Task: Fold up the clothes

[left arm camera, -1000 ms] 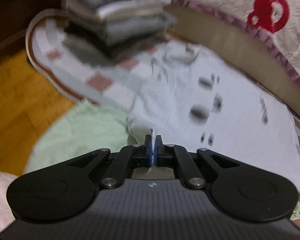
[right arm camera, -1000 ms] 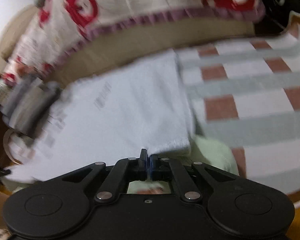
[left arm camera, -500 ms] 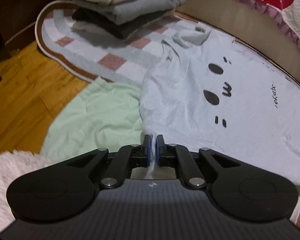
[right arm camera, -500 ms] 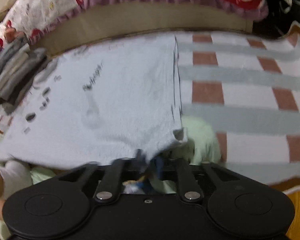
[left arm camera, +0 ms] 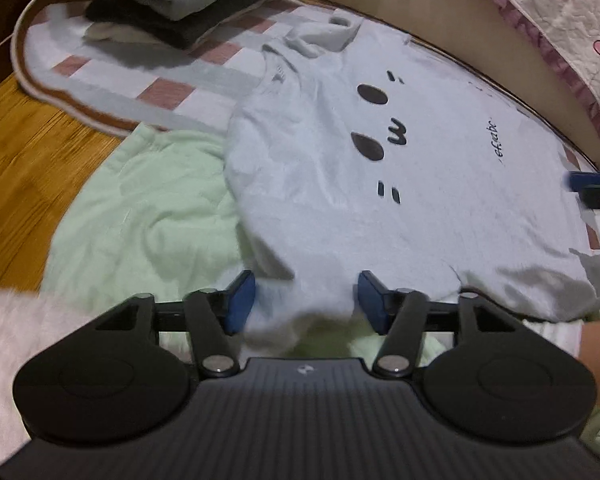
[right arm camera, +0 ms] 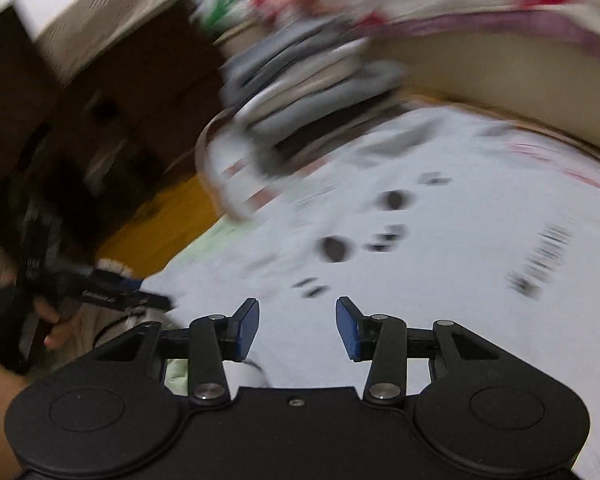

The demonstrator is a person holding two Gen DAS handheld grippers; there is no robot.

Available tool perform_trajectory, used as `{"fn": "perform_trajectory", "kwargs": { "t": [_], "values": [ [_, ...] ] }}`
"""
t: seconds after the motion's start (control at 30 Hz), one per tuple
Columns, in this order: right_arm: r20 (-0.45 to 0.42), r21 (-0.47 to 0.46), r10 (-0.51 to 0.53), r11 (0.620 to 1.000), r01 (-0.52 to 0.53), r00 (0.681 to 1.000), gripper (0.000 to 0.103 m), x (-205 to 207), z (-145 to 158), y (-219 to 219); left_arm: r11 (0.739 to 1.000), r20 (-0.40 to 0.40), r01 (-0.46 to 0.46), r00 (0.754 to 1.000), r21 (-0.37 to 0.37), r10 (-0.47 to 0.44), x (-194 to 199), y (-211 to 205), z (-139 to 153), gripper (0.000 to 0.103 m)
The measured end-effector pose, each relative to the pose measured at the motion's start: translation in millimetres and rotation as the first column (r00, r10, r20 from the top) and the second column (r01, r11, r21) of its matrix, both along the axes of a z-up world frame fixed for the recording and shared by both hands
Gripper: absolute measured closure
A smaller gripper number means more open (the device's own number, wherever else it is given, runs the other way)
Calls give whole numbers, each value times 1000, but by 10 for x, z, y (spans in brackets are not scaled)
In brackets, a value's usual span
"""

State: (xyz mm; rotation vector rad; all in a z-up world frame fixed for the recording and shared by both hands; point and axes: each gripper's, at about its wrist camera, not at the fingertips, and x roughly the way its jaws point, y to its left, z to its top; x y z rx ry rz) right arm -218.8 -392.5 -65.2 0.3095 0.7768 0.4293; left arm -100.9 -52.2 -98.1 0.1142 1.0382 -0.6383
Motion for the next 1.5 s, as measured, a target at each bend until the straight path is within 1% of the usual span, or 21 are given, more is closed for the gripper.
{"fn": "perform_trajectory", "kwargs": {
  "t": [0.03,0.13,0.2,0.33,0.43,0.57,0.67,0.8,0.9,0.97,1.0,1.03,1.07,1.1,1.13,1.23,1.27,1.33,1.37,1.43,1.5],
  "values": [
    [-2,1,64,998,-64,998,55,171,-31,135,1000,1,7,1000,-21,-7,88,-23,-17,100],
    [88,3,216,976,-217,972,55,390,-35,437,994,-3,22,1000,-109,-22,411,-126,-12,100],
    [100,23,296,954,-300,950,55,474,-53,616,989,-18,36,999,-144,-39,645,-237,-28,100],
    [32,-69,385,922,-382,923,55,665,-192,957,974,-165,-45,986,-221,9,1210,-463,-298,100],
    [-53,-146,402,903,-405,914,54,799,-396,1115,967,-256,-126,964,-223,66,1461,-576,-605,100],
    [-101,-194,382,898,-395,918,54,879,-662,1151,991,-170,-61,985,-117,41,1355,-687,-728,99],
    [-106,-266,399,871,-413,911,54,887,-788,1209,987,-152,-38,988,-156,14,1360,-631,-657,98],
    [-34,-442,439,799,-407,898,54,889,-868,1444,965,-233,-108,971,-240,51,1479,-451,-718,98],
    [14,-581,575,670,-462,818,54,746,-875,1697,899,-390,-230,918,-372,74,1590,-287,-898,100],
    [39,-673,585,615,-411,810,54,741,-904,1811,874,-434,-281,896,-397,91,1626,-216,-946,100],
    [47,-670,571,626,-399,819,55,781,-904,1811,874,-431,-287,897,-393,100,1623,-198,-940,100],
    [55,-632,554,663,-401,831,58,831,-879,1770,876,-427,-287,898,-388,106,1610,-190,-930,100],
    [62,-593,536,698,-401,842,81,881,-854,1728,882,-413,-279,904,-379,108,1584,-184,-906,100],
    [68,-552,518,732,-400,853,95,932,-829,1687,891,-395,-267,912,-368,110,1554,-175,-875,100],
    [74,-507,499,764,-399,863,98,969,-801,1639,900,-370,-250,923,-356,109,1523,-163,-834,99],
    [91,-335,441,858,-389,893,99,935,-690,1428,919,-291,-226,948,-323,131,1441,-119,-702,98],
    [94,-275,421,882,-383,902,97,924,-653,1357,906,-304,-254,941,-337,150,1457,-63,-706,98],
    [95,-151,379,919,-363,920,98,902,-579,1216,855,-376,-345,906,-388,194,1532,96,-767,98],
    [94,-88,358,932,-351,929,98,891,-542,1146,841,-392,-376,894,-390,218,1559,150,-787,100],
    [86,38,316,946,-321,945,98,869,-469,1005,860,-346,-355,910,-367,228,1549,166,-733,99],
    [70,154,269,948,-277,960,98,857,-410,864,869,-321,-304,930,-391,181,1494,124,-652,97]
  ]
}}
